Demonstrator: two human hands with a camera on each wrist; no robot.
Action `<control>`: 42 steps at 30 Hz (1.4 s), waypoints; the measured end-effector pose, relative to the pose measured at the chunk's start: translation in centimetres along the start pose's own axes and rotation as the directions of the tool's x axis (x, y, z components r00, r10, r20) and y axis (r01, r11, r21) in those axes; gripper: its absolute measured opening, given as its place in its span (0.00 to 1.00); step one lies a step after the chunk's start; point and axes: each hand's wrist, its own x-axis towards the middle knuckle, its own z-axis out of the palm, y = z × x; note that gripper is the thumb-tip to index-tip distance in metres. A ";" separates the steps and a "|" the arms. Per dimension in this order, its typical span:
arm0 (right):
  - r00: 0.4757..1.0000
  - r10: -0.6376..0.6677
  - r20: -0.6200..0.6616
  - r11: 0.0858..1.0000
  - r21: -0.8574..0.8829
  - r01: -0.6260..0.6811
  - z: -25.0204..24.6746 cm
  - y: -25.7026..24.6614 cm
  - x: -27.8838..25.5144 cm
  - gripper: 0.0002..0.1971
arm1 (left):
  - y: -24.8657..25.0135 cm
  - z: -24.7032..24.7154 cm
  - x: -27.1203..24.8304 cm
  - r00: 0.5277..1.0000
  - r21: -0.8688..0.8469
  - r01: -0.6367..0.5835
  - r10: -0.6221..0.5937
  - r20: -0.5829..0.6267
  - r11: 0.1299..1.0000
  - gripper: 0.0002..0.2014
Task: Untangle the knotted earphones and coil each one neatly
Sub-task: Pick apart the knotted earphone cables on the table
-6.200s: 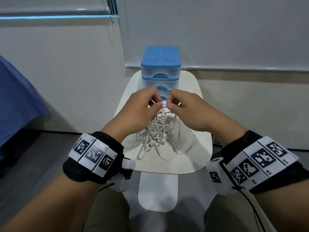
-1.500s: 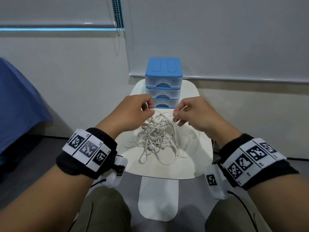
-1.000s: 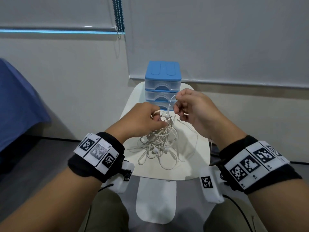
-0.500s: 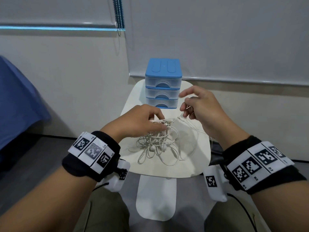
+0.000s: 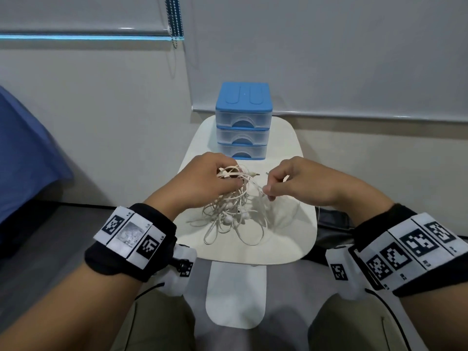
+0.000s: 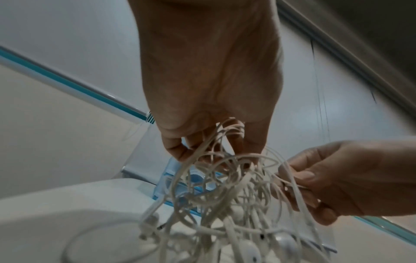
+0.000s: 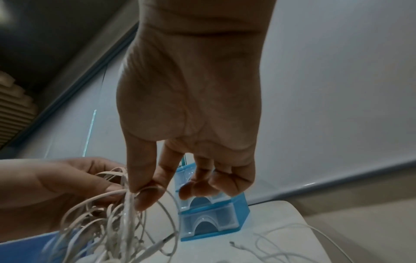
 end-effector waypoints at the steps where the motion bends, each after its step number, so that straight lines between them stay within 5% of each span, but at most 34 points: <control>1: 1.000 -0.009 0.012 1.000 -0.010 0.009 -0.2 -0.1 -0.1 0.12 | 0.0 0.0 -0.1 1.000 -0.049 -0.017 0.017 -0.010 0.999 0.04; 7: 0.998 -0.046 -0.030 0.994 0.102 0.049 -0.9 -0.7 -0.4 0.11 | -0.8 1.1 -0.5 0.987 -0.186 -0.121 0.099 -0.124 0.975 0.02; 13: 0.997 -0.055 0.049 0.998 0.042 0.053 0.9 0.0 -0.3 0.06 | -1.8 2.2 -1.5 0.994 -0.154 -0.080 0.068 -0.080 0.985 0.06; 23: 0.997 -0.065 -0.045 0.992 0.109 0.069 1.5 -0.4 -2.0 0.10 | -1.5 2.8 -4.2 1.000 -0.147 -0.007 0.004 -0.017 0.989 0.17; 27: 1.000 0.010 -0.008 0.998 0.070 -0.010 3.7 1.0 -2.5 0.08 | -0.9 3.6 -5.4 0.999 -0.230 0.038 -0.039 0.001 0.972 0.10; 30: 0.999 0.026 -0.034 0.982 0.189 -0.019 5.1 2.1 -2.7 0.07 | -1.2 4.0 -5.5 0.994 -0.319 0.072 -0.093 -0.051 0.945 0.13; 33: 0.997 0.015 -0.078 0.940 0.342 0.012 6.0 2.6 -2.6 0.07 | -1.6 4.5 -5.5 0.990 -0.310 0.066 -0.101 -0.100 0.948 0.02; 42: 0.999 0.020 -0.048 0.806 0.592 0.012 7.0 4.4 -2.3 0.05 | -1.7 5.2 -5.4 0.991 -0.259 -0.029 -0.006 -0.132 0.965 0.14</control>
